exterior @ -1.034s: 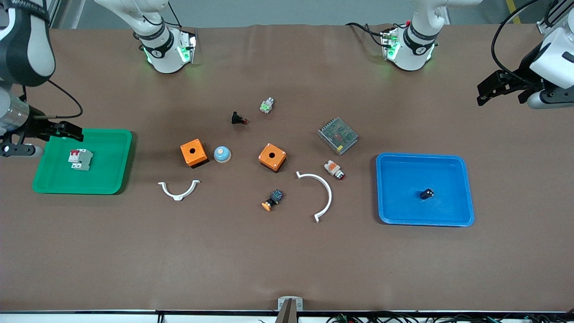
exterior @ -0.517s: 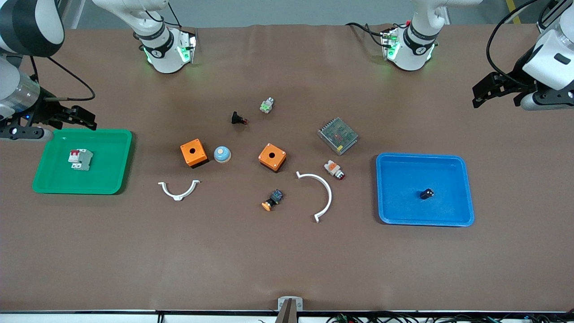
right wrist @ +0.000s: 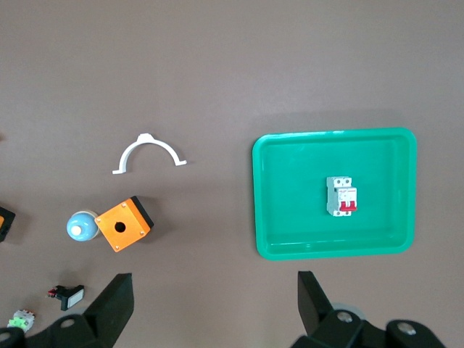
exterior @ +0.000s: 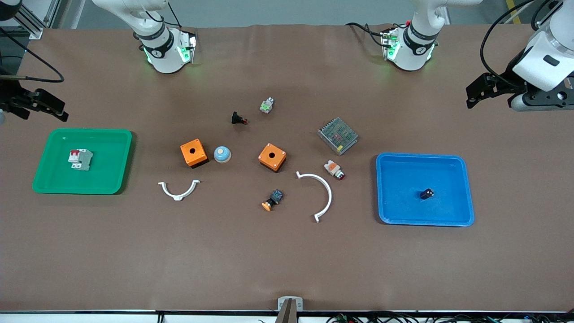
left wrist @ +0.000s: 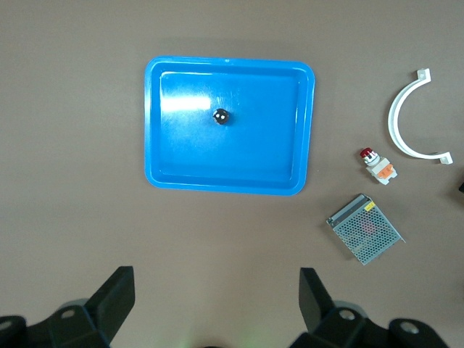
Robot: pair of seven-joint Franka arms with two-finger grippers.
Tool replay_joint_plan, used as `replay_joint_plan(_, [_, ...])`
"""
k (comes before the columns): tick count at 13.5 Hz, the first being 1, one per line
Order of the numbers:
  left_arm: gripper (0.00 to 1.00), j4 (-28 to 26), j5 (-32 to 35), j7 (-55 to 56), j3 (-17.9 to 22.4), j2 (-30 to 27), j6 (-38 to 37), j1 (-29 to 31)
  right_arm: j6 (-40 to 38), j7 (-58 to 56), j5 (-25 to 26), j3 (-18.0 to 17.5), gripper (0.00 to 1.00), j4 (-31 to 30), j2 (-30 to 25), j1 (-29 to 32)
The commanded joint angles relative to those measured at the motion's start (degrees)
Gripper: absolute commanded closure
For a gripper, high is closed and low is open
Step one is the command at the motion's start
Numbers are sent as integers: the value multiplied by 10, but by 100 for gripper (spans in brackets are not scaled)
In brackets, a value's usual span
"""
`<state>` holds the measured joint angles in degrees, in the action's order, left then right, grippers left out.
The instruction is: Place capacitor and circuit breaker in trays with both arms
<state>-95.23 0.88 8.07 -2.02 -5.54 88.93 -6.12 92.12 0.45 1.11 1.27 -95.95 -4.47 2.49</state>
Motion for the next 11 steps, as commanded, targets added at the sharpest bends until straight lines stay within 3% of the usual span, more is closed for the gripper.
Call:
replay_joint_plan(1, [0, -2, -5, 2, -4, -8, 5, 3, -15, 5, -8, 0, 0, 51, 28, 4])
replay_joint_plan(5, [0, -3, -5, 2, -4, -3, 7, 1, -14, -3, -9, 0, 0, 106, 56, 4])
replay_joint_plan(11, [0, -1, -5, 2, -5, 2, 20, 0, -10, -1, -9, 0, 0, 106, 59, 3])
